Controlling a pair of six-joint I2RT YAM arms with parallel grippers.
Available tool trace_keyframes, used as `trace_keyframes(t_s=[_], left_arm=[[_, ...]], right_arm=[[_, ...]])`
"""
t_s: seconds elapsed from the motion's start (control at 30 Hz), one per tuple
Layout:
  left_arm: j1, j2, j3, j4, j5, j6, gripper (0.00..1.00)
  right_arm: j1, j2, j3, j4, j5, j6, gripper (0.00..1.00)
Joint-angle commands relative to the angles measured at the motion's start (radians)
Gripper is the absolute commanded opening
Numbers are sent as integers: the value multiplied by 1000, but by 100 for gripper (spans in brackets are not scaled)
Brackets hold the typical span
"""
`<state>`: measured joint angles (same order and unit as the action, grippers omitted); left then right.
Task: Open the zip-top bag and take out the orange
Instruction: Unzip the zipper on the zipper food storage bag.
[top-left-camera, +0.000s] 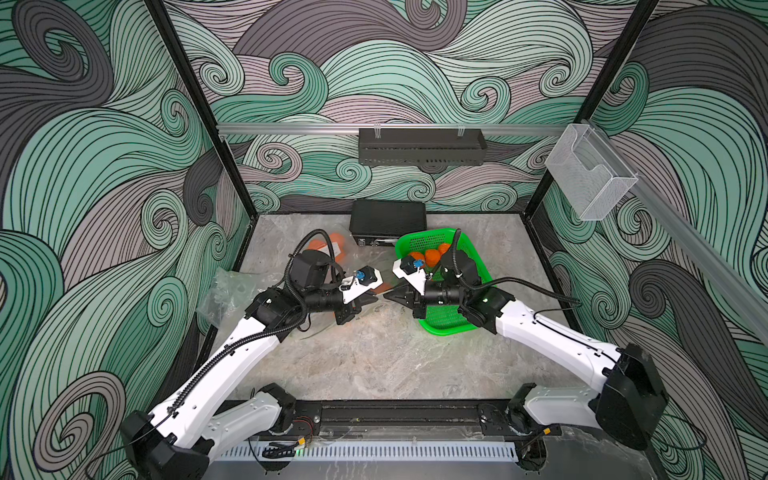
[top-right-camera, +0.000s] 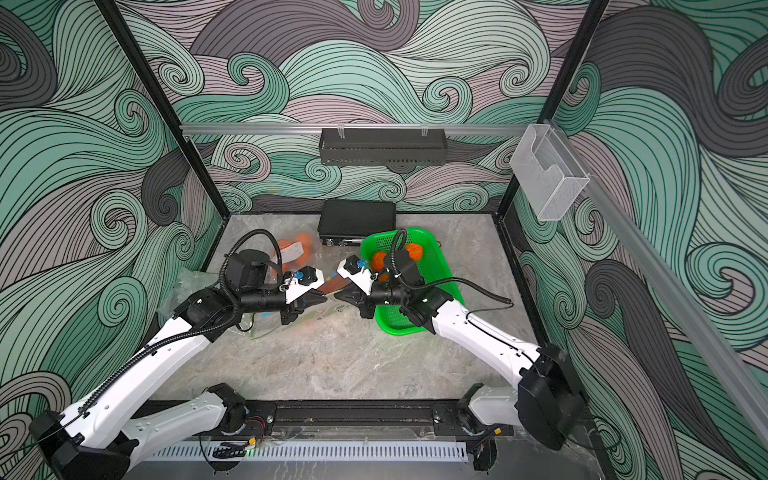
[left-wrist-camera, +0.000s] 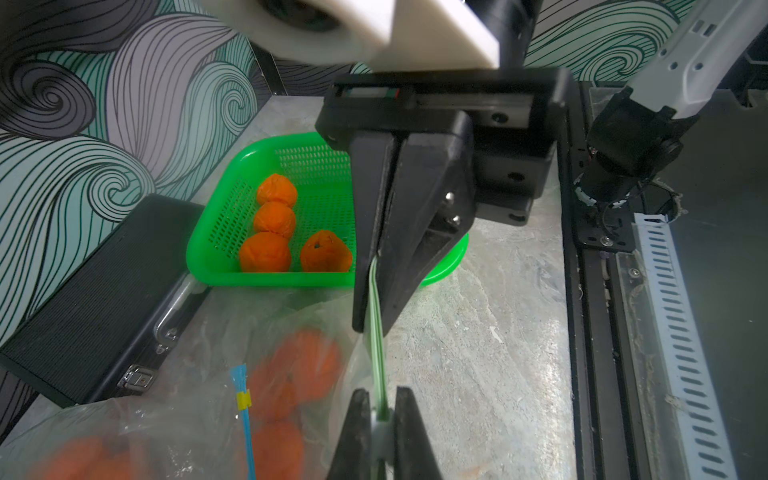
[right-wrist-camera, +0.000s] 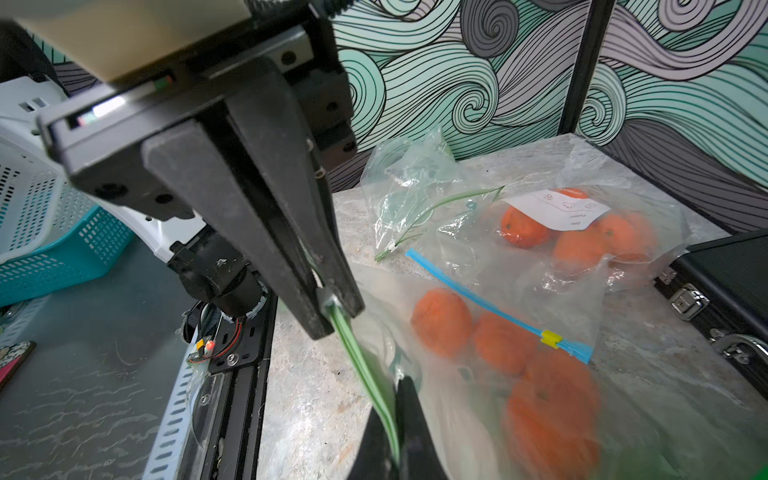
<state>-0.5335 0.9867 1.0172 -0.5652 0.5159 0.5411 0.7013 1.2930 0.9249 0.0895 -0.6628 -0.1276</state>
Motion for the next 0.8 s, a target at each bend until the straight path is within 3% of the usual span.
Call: trace_keyframes(t_s=[0.0, 0.77], left_arm=[[3, -46, 26, -138, -49, -34, 0], [1, -153, 61, -370, -145, -122, 0]], right_arm=[[-72, -37, -15, 49, 80, 44, 0], [-193, -70, -31, 76, 100, 100, 0]])
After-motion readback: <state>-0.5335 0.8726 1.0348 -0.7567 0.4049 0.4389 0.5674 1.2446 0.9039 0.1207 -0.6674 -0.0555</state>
